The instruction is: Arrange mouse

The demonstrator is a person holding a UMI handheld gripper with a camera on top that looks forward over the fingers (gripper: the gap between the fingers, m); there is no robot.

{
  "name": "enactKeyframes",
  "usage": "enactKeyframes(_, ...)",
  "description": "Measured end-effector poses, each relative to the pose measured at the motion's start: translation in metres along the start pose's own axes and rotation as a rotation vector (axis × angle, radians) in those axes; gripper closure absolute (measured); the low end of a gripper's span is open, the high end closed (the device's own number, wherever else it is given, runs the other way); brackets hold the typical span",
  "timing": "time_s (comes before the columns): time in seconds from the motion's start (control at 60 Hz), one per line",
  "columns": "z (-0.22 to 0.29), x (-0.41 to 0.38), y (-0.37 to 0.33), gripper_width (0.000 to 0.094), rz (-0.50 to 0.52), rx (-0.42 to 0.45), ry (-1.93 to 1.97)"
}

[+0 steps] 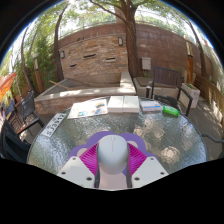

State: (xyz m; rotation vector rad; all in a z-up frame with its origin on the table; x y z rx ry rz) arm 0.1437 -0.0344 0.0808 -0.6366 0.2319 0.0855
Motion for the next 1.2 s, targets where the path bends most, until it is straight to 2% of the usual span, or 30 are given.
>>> enactKeyframes(0.1, -0.037, 0.001, 0.018, 0.048, -0.024, -0.055, -0.028)
enactKeyframes(0.2, -0.046, 0.001, 0.02, 0.0394, -0.042, -0.074, -0.014)
enactKeyframes(0.233, -0.046, 0.001, 0.015, 0.0306, -0.059, -0.069, -0.022)
enactKeyframes(0.283, -0.045, 0.0, 0.003, 0.0124, -0.084, -0.065, -0.039)
enactKeyframes(0.317, -0.036, 0.0, -0.005, 0.0068, -0.099, -0.056, -0.046)
enactKeyframes(0.5, -0.017, -0.021, -0.098, 0.0088, -0.188, -0.001, -0.061)
enactKeyframes(0.767, -0.021, -0.064, -0.232, 0.0087, -0.224, 0.045, -0.063)
enactKeyframes(1.05, -0.065, -0.083, -0.31, 0.009, -0.205, 0.046, -0.05)
enactKeyframes(1.2, -0.079, -0.091, -0.328, 0.009, -0.199, 0.043, -0.041)
Point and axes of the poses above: the point between the fingertips, and its own axes, seen from behind it with the camera up: x to the right, z up, y forward, the way the camera looks, the point moved 6 cm from there along -y, backward, against the way the camera looks, and after that the axes turned 11 degrees about y, right-handed, at the moved point
